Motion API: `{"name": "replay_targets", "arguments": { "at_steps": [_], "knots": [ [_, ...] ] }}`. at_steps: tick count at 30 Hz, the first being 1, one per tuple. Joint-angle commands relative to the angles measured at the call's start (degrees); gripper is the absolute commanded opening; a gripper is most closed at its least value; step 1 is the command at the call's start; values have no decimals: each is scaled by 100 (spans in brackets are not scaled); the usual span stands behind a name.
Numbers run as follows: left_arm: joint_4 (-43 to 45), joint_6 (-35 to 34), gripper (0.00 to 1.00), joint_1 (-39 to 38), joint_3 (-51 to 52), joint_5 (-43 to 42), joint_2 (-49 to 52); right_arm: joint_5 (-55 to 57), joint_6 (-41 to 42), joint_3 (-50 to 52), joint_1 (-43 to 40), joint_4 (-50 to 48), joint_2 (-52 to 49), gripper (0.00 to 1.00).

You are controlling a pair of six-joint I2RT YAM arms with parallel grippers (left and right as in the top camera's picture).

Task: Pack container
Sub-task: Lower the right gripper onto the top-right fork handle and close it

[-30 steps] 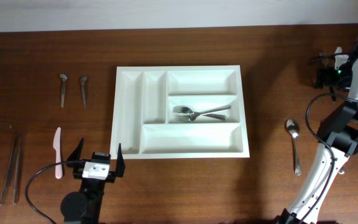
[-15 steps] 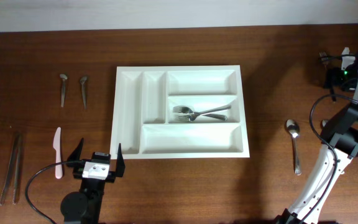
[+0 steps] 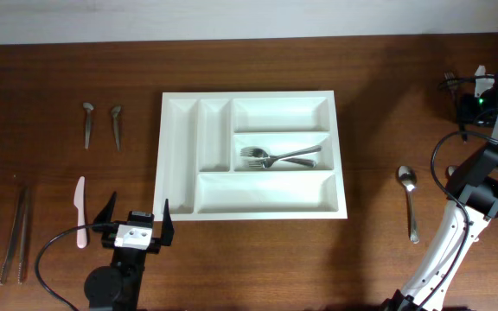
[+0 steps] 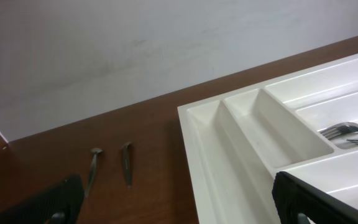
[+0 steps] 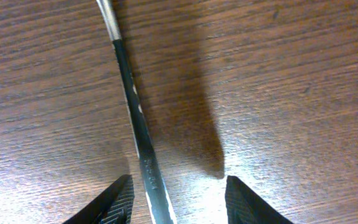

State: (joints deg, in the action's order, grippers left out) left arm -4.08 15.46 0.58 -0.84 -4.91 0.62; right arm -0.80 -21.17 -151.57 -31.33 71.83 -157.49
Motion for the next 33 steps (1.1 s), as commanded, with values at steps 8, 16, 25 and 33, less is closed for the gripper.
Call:
{"name": "replay_targets", "arguments": {
  "at_steps": [8,16,25,33],
  "knots": [
    [-17,46,99,33,35,20,-33,-251,-238,341,92,-122,-52,54],
    [-17,46,99,33,35,20,-33,-271,-258,553,94,-140,-52,54],
    [-17,46,99,33,35,20,-33,-654,-170,553,83,-136,-52,54],
    [-17,48,99,33,35,20,-33,-647,-173,553,72,-118,-52,37]
  ]
}}
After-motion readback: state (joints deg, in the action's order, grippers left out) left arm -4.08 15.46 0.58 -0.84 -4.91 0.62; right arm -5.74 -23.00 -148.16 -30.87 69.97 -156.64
